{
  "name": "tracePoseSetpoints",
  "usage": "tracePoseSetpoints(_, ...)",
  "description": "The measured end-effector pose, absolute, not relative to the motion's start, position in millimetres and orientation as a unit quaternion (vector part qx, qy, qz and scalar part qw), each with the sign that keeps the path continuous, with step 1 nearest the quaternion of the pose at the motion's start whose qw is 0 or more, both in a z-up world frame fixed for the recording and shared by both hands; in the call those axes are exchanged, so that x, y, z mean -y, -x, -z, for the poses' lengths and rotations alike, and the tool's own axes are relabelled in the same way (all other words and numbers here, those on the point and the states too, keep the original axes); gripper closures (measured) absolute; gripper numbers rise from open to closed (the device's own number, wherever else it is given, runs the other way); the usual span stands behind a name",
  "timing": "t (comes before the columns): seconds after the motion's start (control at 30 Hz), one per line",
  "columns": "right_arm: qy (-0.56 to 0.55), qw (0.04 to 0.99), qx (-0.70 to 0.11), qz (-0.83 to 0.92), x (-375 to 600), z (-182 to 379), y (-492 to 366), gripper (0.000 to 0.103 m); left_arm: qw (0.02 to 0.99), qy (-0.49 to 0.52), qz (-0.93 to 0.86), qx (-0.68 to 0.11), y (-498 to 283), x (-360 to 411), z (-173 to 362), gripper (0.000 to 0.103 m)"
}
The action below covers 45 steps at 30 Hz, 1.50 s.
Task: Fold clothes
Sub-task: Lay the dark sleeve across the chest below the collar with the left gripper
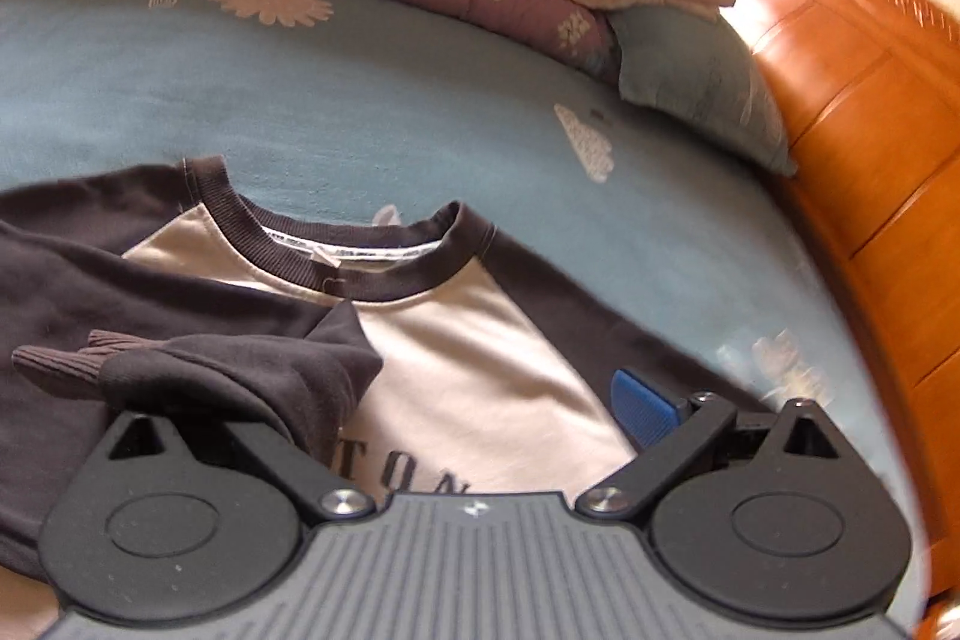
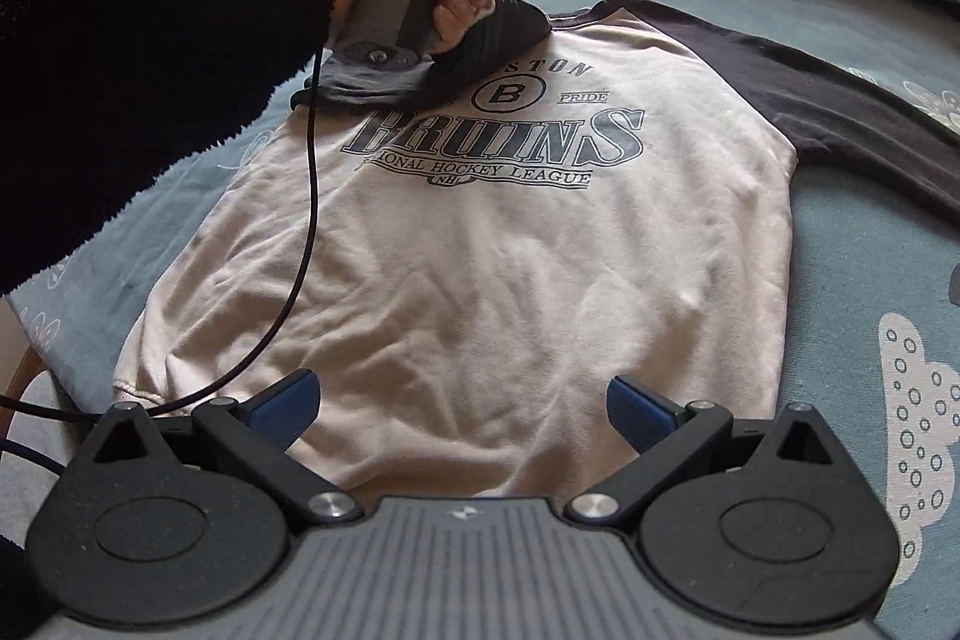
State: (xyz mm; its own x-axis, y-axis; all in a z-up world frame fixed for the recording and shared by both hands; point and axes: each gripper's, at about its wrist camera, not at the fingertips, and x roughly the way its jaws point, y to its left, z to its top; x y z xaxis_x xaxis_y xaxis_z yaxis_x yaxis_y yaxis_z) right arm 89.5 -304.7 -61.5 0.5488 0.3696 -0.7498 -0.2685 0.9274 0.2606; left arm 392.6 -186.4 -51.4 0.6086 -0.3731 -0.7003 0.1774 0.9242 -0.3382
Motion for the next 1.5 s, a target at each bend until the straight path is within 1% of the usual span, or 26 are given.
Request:
tracePoseSetpoints(0.13, -0.05, 0.877, -0.443, -0.178, 303, 60, -89, 0.0, 0.895, -0.044, 0.13, -0.424, -376, 223, 64, 0.005)
tracePoseSetpoints(0.27, -0.048, 0.879, -0.442, -0.172, 303, 57, -86, 0.0, 0.863, -0.133, 0.158, -0.462, -364, 245, 76, 0.005)
tracePoseSetpoints(0.4, -0.046, 0.88, -0.442, -0.167, 300, 53, -83, 0.0, 0.839, -0.09, 0.177, -0.507, -361, 237, 70, 0.005)
tracePoseSetpoints(0.5, -0.044, 0.881, -0.44, -0.167, 298, 51, -82, 0.0, 0.815, -0.025, 0.218, -0.537, -357, 218, 57, 0.005)
tracePoseSetpoints(0.57, -0.042, 0.881, -0.439, -0.169, 296, 50, -81, 0.0, 0.793, 0.04, 0.248, -0.556, -353, 199, 47, 0.005)
tracePoseSetpoints(0.67, -0.041, 0.882, -0.438, -0.171, 295, 49, -80, 0.0, 0.771, 0.124, 0.281, -0.558, -347, 168, 29, 0.005)
tracePoseSetpoints(0.77, -0.042, 0.881, -0.438, -0.174, 294, 49, -82, 0.0, 0.791, 0.144, 0.279, -0.526, -347, 138, 6, 0.003)
tracePoseSetpoints(0.83, -0.042, 0.88, -0.439, -0.175, 293, 50, -84, 0.0, 0.81, 0.146, 0.249, -0.51, -356, 120, 1, 0.002)
tracePoseSetpoints(0.97, -0.042, 0.88, -0.44, -0.177, 291, 53, -87, 0.0, 0.813, 0.178, 0.185, -0.522, -382, 92, 27, 0.002)
tracePoseSetpoints(1.1, -0.046, 0.878, -0.444, -0.173, 294, 57, -90, 0.0, 0.811, 0.19, 0.156, -0.531, -394, 84, 58, 0.002)
tracePoseSetpoints(1.2, -0.045, 0.876, -0.451, -0.164, 297, 62, -92, 0.0, 0.8, 0.217, 0.15, -0.539, -402, 81, 74, 0.003)
tracePoseSetpoints(1.33, -0.047, 0.877, -0.454, -0.152, 303, 67, -96, 0.0, 0.792, 0.235, 0.158, -0.541, -407, 94, 79, 0.003)
tracePoseSetpoints(1.5, -0.05, 0.877, -0.456, -0.145, 307, 68, -97, 0.0, 0.779, 0.272, 0.217, -0.521, -412, 128, 65, 0.002)
